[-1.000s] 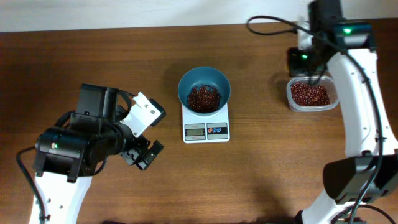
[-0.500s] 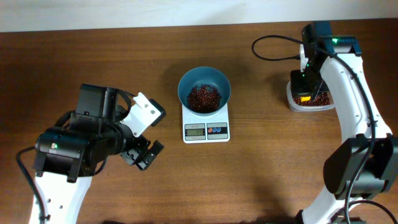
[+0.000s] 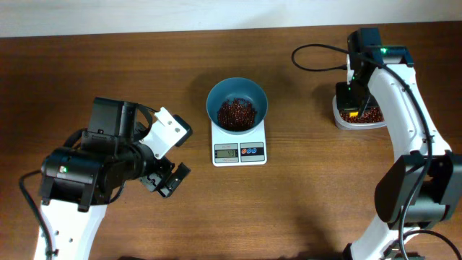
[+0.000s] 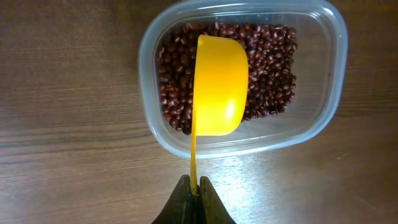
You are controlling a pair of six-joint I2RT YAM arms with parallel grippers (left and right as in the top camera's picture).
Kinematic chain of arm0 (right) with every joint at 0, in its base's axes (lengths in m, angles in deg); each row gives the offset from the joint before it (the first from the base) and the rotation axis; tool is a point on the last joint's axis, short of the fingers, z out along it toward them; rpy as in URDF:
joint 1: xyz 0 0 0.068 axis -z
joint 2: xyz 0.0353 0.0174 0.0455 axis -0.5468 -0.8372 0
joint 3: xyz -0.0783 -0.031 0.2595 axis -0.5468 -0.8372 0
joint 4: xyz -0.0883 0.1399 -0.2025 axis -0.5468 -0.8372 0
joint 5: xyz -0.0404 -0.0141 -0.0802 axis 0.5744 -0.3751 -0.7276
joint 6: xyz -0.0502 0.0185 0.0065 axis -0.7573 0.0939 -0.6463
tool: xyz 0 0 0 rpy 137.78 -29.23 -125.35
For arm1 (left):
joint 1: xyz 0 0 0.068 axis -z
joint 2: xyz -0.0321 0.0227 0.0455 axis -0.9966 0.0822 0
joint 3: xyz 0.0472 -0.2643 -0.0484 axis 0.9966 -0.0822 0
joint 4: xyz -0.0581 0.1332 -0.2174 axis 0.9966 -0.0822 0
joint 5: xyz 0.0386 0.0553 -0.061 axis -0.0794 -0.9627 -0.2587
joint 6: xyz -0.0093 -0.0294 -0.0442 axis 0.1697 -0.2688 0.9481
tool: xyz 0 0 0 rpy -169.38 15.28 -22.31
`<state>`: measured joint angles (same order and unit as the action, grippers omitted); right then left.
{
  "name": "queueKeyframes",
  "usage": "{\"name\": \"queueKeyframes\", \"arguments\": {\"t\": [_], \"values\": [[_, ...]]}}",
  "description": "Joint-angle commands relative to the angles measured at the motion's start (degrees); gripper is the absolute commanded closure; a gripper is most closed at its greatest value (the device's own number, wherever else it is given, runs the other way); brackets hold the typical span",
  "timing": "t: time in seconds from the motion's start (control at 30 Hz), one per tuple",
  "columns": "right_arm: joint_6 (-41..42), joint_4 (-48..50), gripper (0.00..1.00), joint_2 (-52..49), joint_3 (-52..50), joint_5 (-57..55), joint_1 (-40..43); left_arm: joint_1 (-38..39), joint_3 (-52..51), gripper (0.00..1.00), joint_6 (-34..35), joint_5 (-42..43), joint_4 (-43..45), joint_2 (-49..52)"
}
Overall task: Scoop item into bowl and weigh 50g on scale
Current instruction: 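Move the yellow scoop right with the right gripper to the bean tub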
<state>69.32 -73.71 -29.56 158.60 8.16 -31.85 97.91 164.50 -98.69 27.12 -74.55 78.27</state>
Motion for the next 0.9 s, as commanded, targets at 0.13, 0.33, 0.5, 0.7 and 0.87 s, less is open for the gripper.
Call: {"name": "queueKeyframes", "arguments": {"t": [0.13,0.33,0.5,0.7,0.87], "values": [[0.63,0.24,0.96,-0.57,-0.31,4.66,-0.20,-0.26,0.83,0.01,-0.90,0.68,0.09,-0.28],[0.66,0.98,0.96,-0.57,-0.31,8.28,-0.20,-0.26,0.83,0.01,-0.90,0.68,0.09,-0.28],[0.66,0.96,0.96,-0.57,-0.31,8.28,-0.15,-0.26,0.83,0.01,-0.90,0.68,0.09,-0.28],[0.74,0.42,0.96,-0.55,-0.26,8.52,0.68,-0.26,0.83,0.01,-0.90,0.68,0.09,-0.28],[0.72,0.39,0.96,-0.50,-0.26,14.56,3.34,-0.26,0.83,0.01,-0.90,0.68,0.09,-0.28]]}}
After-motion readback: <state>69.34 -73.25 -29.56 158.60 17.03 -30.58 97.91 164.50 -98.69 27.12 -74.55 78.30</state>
